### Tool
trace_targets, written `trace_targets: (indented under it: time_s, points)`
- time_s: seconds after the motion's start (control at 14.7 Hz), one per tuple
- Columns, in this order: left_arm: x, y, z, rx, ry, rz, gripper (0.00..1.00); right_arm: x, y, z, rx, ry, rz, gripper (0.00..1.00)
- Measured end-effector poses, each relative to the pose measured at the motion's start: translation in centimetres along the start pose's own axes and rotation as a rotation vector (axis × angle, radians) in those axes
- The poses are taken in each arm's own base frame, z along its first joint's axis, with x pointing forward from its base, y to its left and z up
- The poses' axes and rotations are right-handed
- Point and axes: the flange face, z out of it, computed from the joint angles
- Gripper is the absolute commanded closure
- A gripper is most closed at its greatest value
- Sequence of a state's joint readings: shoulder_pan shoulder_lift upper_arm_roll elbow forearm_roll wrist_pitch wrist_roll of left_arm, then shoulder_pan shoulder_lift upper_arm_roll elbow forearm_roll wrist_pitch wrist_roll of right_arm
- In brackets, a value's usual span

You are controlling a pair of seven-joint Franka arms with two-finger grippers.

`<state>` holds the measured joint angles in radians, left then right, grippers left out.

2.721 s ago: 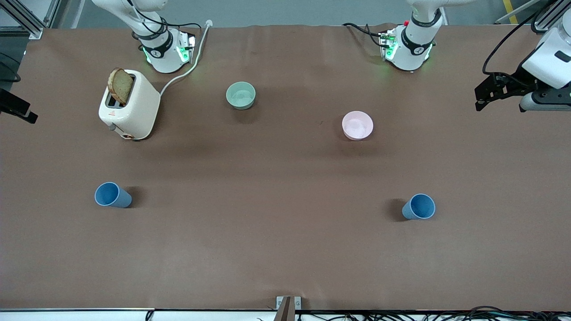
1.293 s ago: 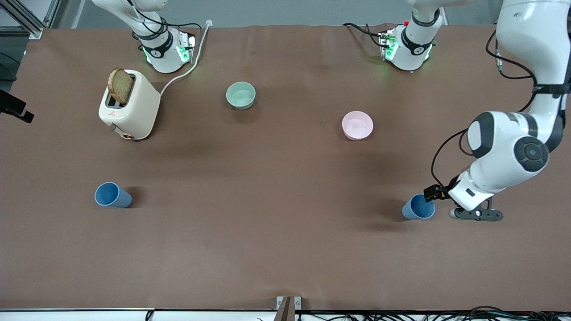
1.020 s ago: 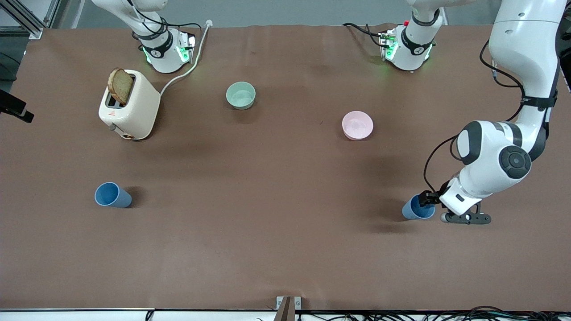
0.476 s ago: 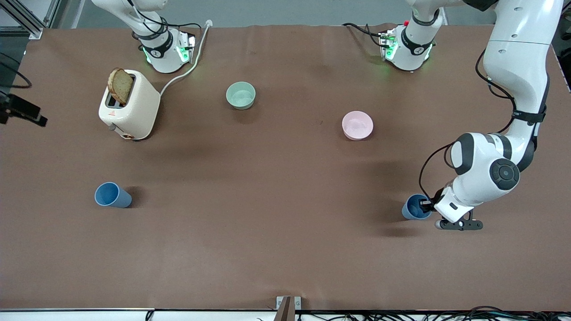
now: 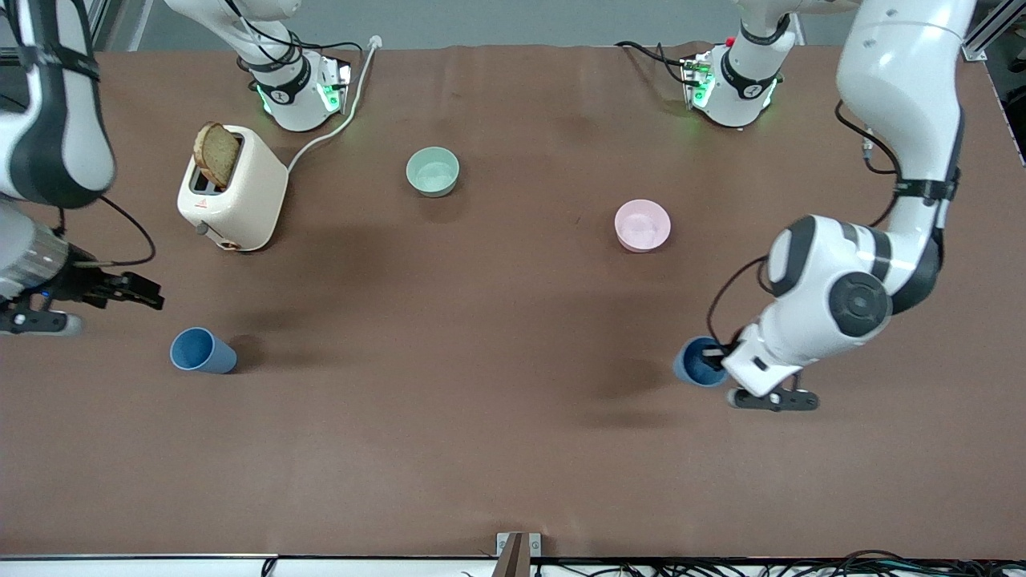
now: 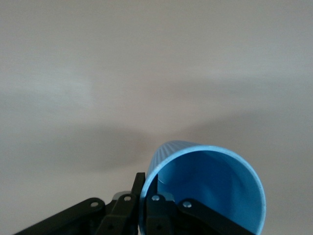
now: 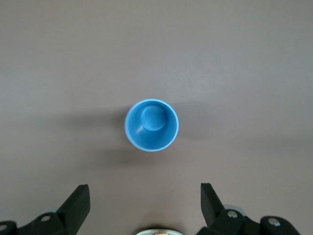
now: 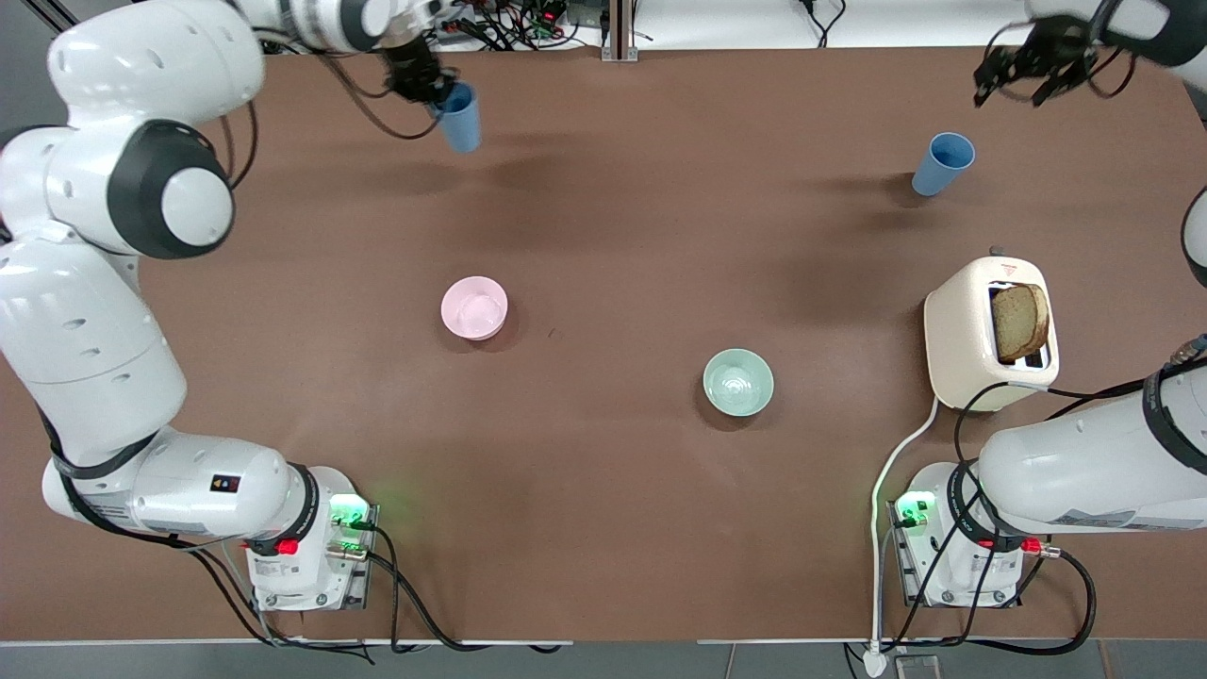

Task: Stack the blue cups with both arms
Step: 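Carry the cup with the left gripper while the right gripper grasps the other cup, then set the cup down with the left gripper while the right gripper lifts its cup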

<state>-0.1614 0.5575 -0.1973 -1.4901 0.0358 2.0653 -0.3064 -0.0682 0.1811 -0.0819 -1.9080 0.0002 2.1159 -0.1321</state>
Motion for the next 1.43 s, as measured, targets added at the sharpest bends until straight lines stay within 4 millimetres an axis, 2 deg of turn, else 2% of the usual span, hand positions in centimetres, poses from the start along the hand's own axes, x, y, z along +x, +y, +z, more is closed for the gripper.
trace_targets:
  time_s: [0.07,0.2,0.27,0.41,0.54,0.75,0.82,1.02,1.09,1.16,1.22,1.36,1.43]
  points:
    - [-1.0,3.6,-0.3,-0.001,0.000,-0.012,1.00,0.1,0.2,2.0,-0.009,0.003,-0.013,0.00]
    - [-3.9,10.8,0.5,0.002,-0.010,-0.057,1.00,0.5,1.0,5.3,-0.017,0.006,-0.023,0.00]
    - [-5.2,13.7,1.0,0.003,-0.015,-0.080,1.00,0.7,1.3,6.7,-0.020,0.009,-0.024,0.00]
    - [-7.4,18.0,2.1,0.006,-0.025,-0.126,1.00,1.2,1.6,9.4,-0.026,0.021,-0.025,0.00]
    - [-9.1,20.9,3.3,0.009,-0.034,-0.162,1.00,1.5,1.7,11.7,-0.031,0.036,-0.027,0.00]
    - [-11.1,24.2,6.3,0.017,-0.025,-0.202,1.00,1.8,1.7,13.4,-0.037,0.054,-0.028,0.04]
    - [-11.6,25.2,7.5,0.012,-0.011,-0.216,1.00,1.9,1.8,13.8,-0.038,0.059,-0.028,0.10]
    - [-12.4,26.6,9.9,0.014,0.018,-0.224,0.97,1.9,2.4,15.0,-0.042,0.069,-0.020,0.54]
    - [-12.4,26.6,10.4,0.017,0.018,-0.224,0.97,1.8,2.6,15.5,-0.042,0.066,-0.017,0.80]
    - [-12.2,26.4,10.7,0.015,0.020,-0.227,0.94,1.8,2.7,15.8,-0.042,0.062,-0.015,0.93]
    - [-12.0,26.3,10.9,0.009,0.026,-0.229,0.90,1.7,2.8,16.1,-0.042,0.059,-0.013,0.99]
    - [-11.7,26.2,11.5,0.001,0.033,-0.233,0.62,1.7,3.0,16.3,-0.042,0.057,-0.010,0.99]
    - [-11.7,26.2,11.7,0.000,0.033,-0.233,0.37,1.7,3.0,16.2,-0.042,0.058,-0.010,0.99]
